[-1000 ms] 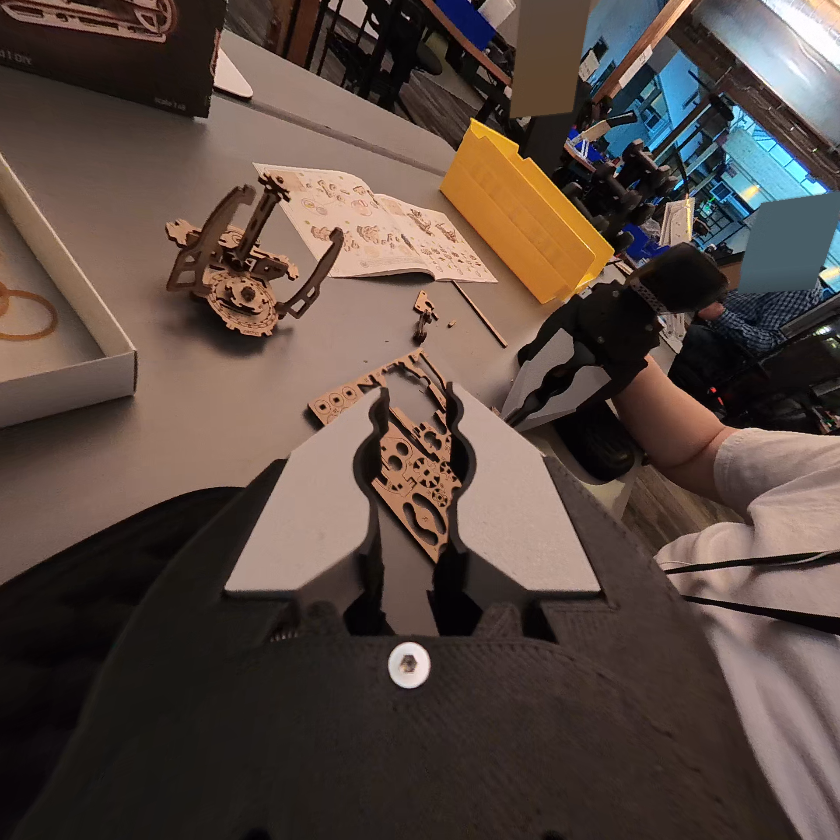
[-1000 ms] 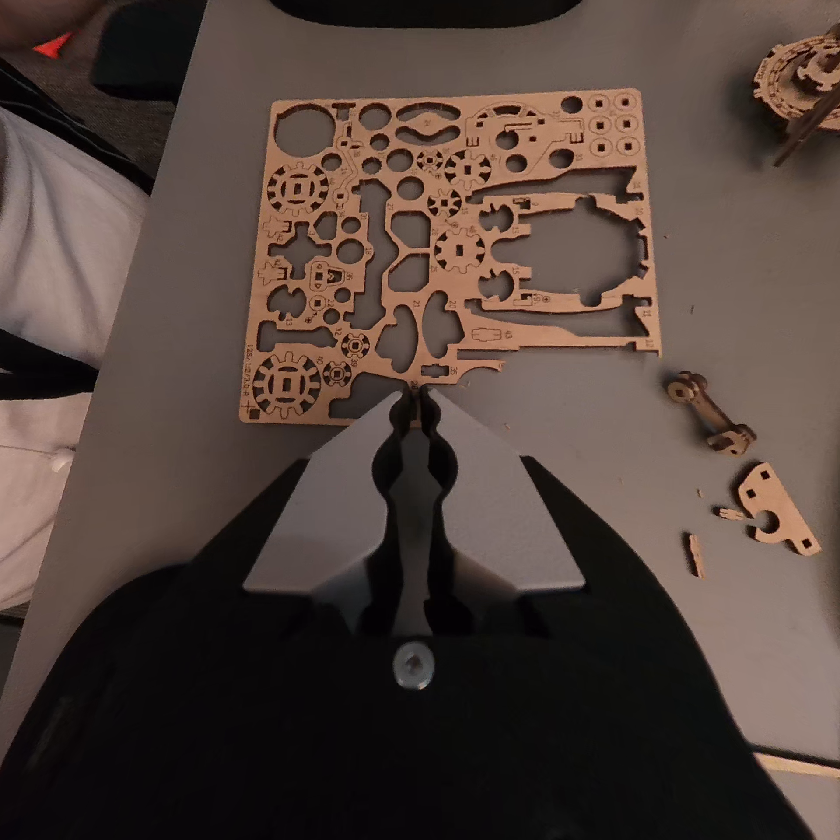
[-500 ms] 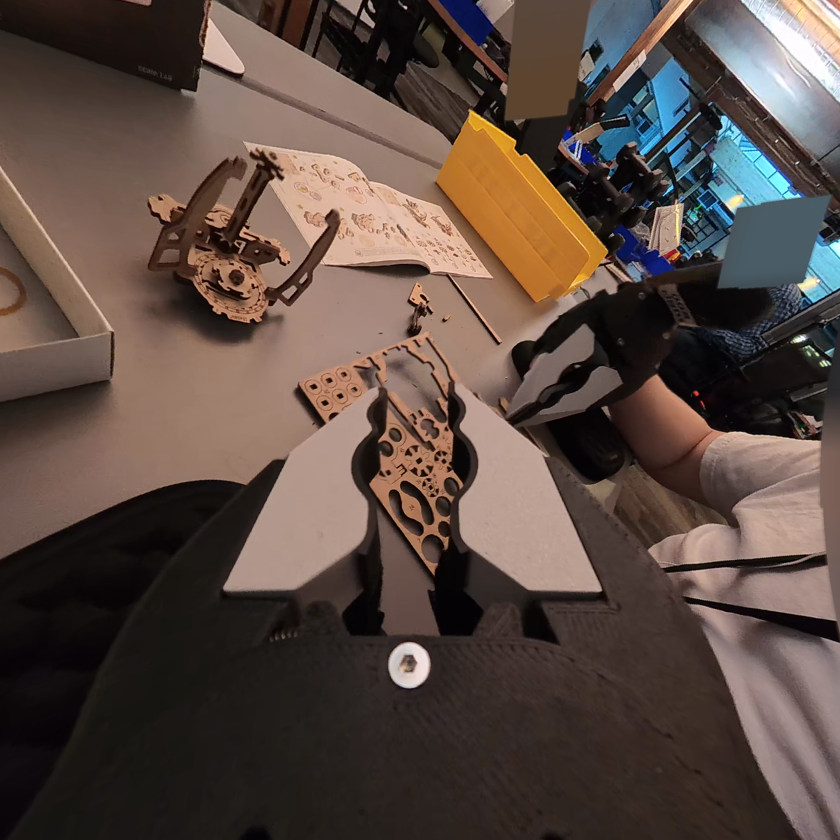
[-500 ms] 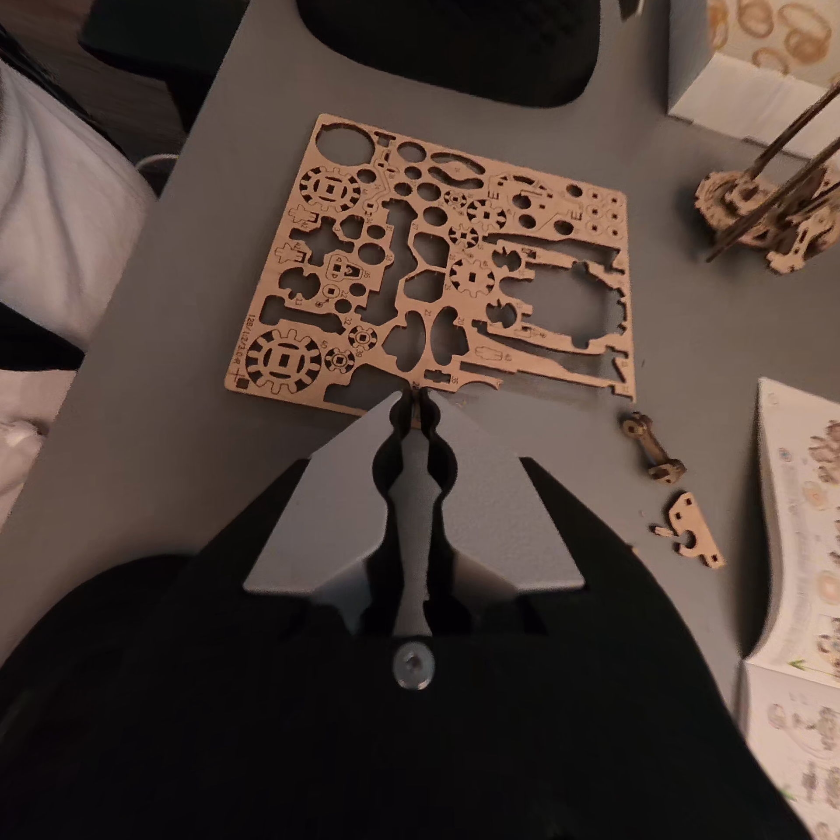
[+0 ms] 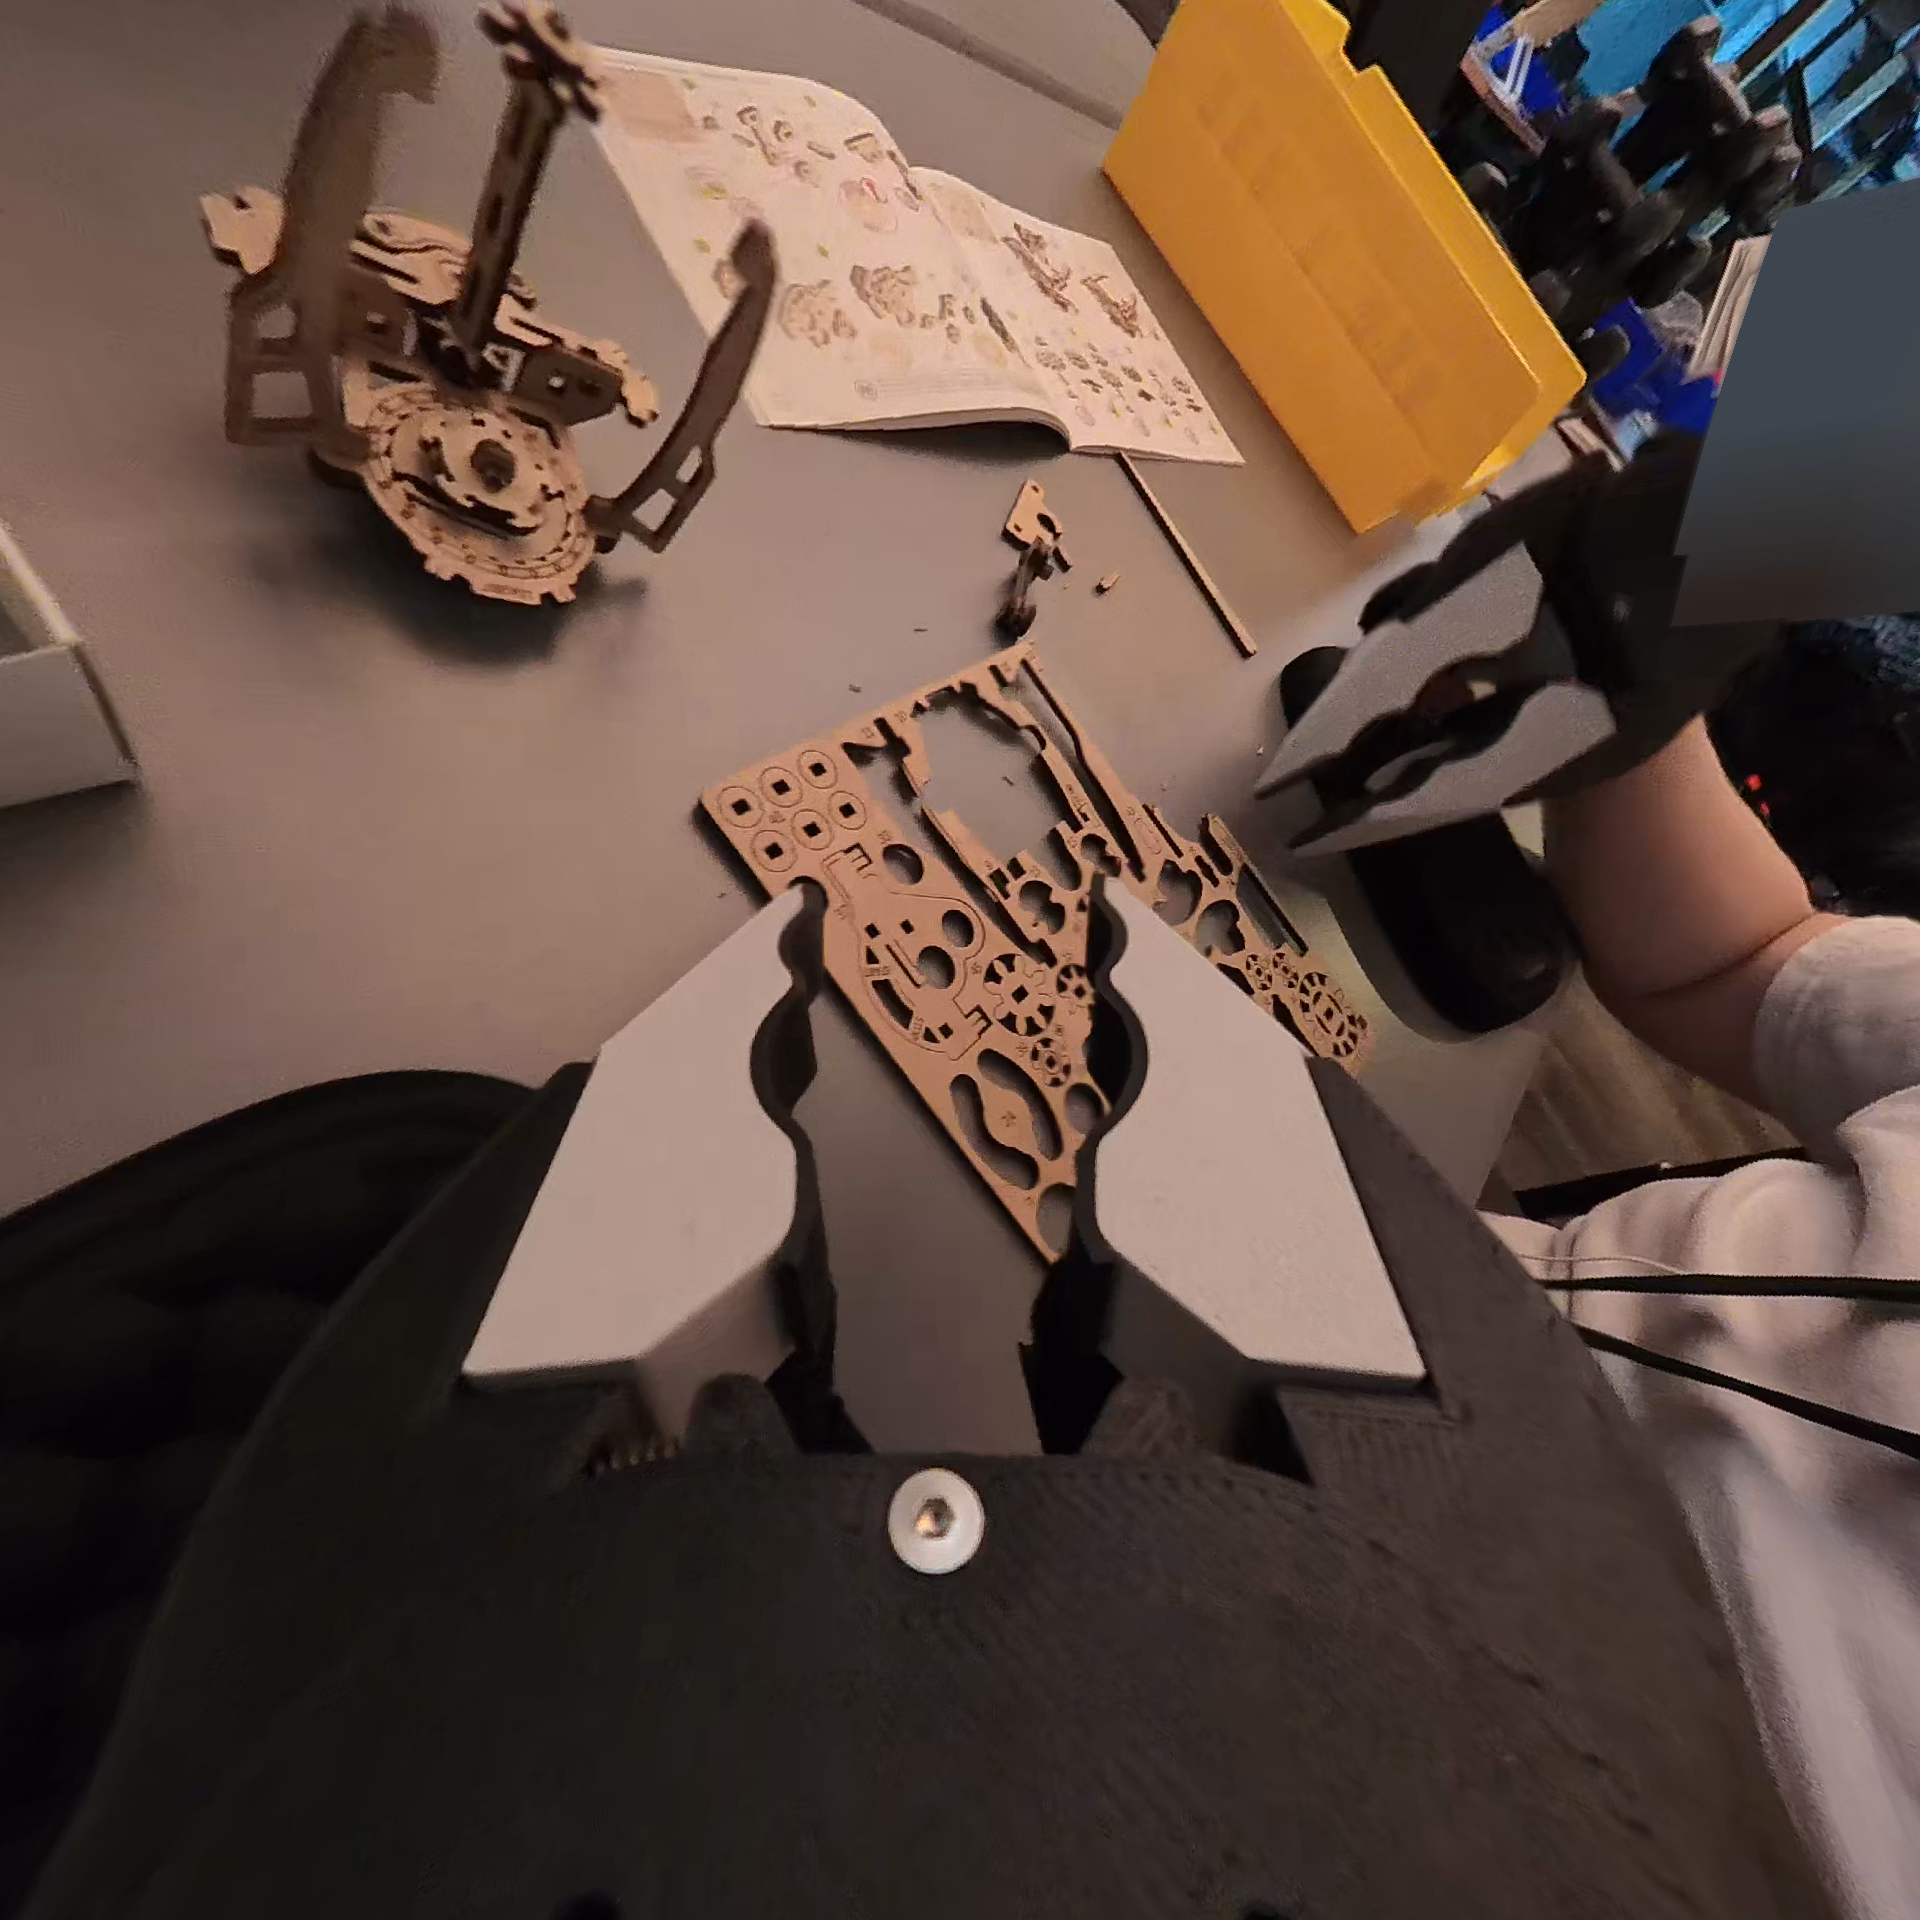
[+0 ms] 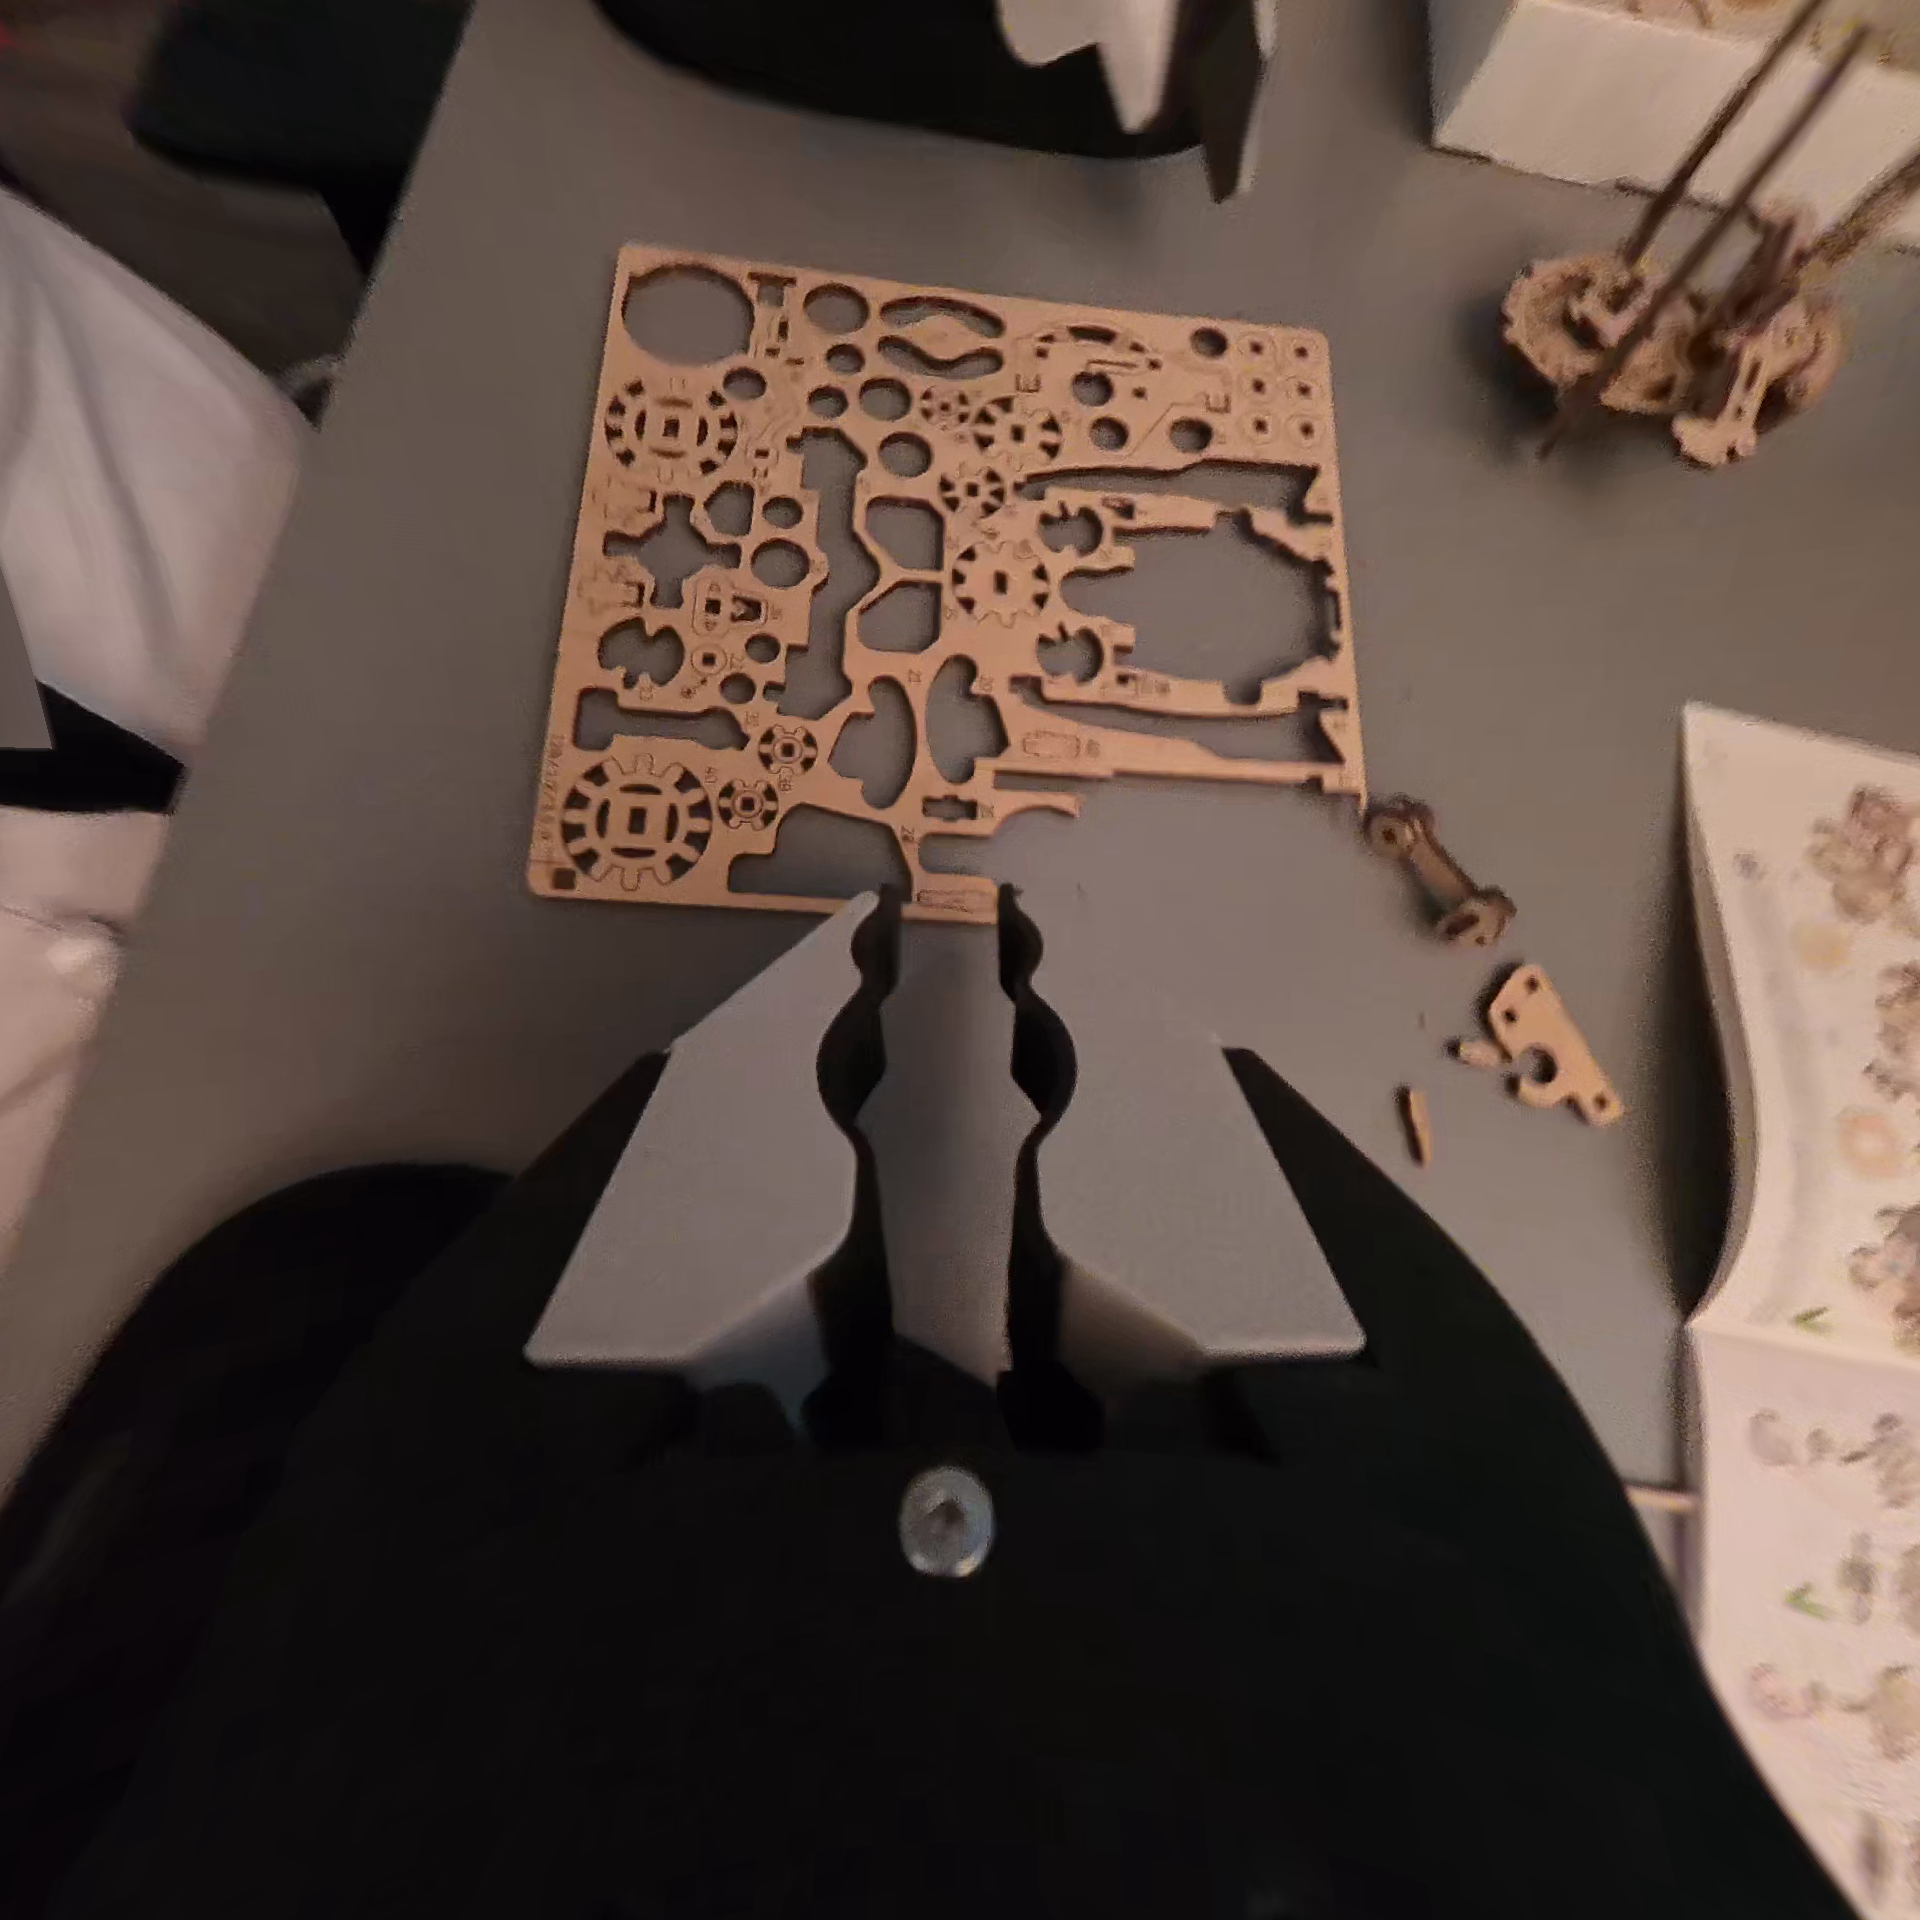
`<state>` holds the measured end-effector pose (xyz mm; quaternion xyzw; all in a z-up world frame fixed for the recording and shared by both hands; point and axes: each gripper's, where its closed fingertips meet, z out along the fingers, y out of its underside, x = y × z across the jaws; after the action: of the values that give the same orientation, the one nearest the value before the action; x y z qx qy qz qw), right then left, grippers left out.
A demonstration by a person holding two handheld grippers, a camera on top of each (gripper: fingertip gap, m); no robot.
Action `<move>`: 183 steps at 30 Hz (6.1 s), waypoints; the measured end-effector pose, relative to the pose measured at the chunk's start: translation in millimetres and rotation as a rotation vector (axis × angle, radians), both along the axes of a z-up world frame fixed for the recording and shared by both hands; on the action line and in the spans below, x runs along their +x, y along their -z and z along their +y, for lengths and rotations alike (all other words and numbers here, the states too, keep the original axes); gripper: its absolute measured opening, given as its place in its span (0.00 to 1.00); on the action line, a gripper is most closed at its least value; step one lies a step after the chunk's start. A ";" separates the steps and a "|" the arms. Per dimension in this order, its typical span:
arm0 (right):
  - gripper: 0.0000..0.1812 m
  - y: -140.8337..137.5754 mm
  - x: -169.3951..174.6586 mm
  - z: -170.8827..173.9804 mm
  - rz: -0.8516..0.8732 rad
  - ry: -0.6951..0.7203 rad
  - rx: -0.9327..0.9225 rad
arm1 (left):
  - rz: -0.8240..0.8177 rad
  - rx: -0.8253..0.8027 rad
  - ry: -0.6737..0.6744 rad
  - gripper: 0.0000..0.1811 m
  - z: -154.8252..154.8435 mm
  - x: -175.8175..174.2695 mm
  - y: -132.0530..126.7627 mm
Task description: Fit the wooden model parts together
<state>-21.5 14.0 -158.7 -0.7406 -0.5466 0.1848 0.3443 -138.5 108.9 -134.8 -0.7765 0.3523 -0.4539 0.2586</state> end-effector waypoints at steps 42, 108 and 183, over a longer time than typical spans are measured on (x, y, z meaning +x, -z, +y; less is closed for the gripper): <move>0.16 -10.6 10.5 -18.4 0.395 0.225 -0.830 | 0.263 0.167 0.161 0.48 -58.8 9.8 26.0; 0.00 24.9 483.8 104.1 -0.342 0.754 -0.359 | 0.316 0.404 0.332 0.54 -75.1 94.7 4.9; 0.00 22.6 24.8 83.7 -0.526 0.158 -0.134 | 0.271 0.366 0.342 0.47 -106.4 35.6 34.4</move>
<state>3.2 97.6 -181.3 -0.8245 -0.5444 -0.0053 0.1543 -102.8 2.5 -169.3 -0.6996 0.5858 -0.3120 0.2647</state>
